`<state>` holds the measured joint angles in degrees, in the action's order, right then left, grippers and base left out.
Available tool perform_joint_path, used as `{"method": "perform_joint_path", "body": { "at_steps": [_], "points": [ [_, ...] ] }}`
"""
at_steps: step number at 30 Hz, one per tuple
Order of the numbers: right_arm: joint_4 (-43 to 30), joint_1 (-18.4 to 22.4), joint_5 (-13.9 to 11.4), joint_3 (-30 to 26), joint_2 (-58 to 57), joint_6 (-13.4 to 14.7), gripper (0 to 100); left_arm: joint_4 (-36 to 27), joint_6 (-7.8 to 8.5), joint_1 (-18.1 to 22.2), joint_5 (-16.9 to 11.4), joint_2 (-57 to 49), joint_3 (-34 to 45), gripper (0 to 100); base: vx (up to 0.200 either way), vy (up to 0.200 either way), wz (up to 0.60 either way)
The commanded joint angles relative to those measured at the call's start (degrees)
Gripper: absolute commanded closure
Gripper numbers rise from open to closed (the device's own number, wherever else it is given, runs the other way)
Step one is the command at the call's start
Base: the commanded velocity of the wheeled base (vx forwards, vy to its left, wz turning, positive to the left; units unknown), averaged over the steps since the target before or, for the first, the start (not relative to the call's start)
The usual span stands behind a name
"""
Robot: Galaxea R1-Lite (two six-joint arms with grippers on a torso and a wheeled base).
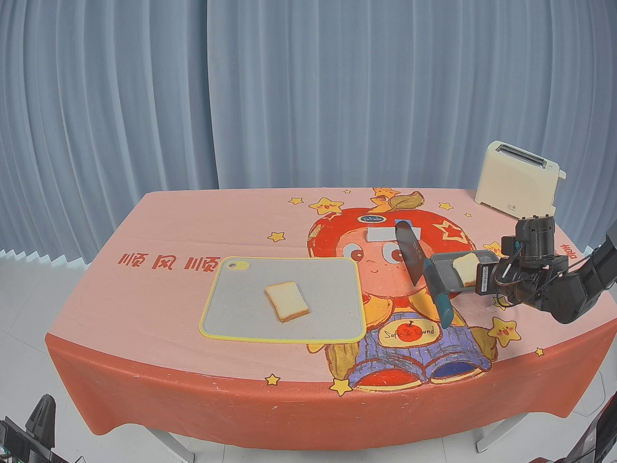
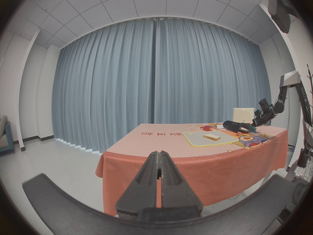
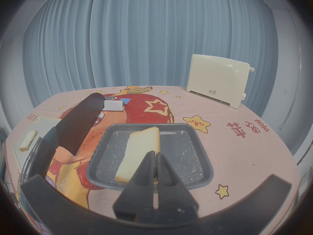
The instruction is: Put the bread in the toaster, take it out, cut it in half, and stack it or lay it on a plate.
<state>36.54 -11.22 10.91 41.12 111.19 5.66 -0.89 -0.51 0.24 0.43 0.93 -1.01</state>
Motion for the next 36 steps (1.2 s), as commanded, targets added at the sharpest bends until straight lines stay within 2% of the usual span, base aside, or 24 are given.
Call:
{"method": "perform_joint_path", "body": {
  "at_steps": [1, 20, 21, 36],
  "points": [
    [0.03, -0.03, -0.01, 0.01, -0.01, -0.03, 100, 0.01, -0.02, 0.02, 0.01, -0.05, 0.75, 100, 0.0, 0.0, 0.0],
    [0.03, -0.12, 0.16, 0.01, -0.18, -0.03, 100, 0.01, -0.02, 0.02, 0.01, -0.14, 0.75, 100, 0.0, 0.0, 0.0],
    [0.03, -0.12, 0.16, 0.01, -0.18, -0.03, 0, 0.01, -0.02, 0.02, 0.01, -0.05, 0.75, 100, 0.0, 0.0, 0.0],
    [0.03, -0.39, 0.08, -0.25, -0.8, -0.03, 0, 0.01, -0.02, 0.02, 0.01, -0.05, 0.75, 100, 0.0, 0.0, 0.0]
  ]
}}
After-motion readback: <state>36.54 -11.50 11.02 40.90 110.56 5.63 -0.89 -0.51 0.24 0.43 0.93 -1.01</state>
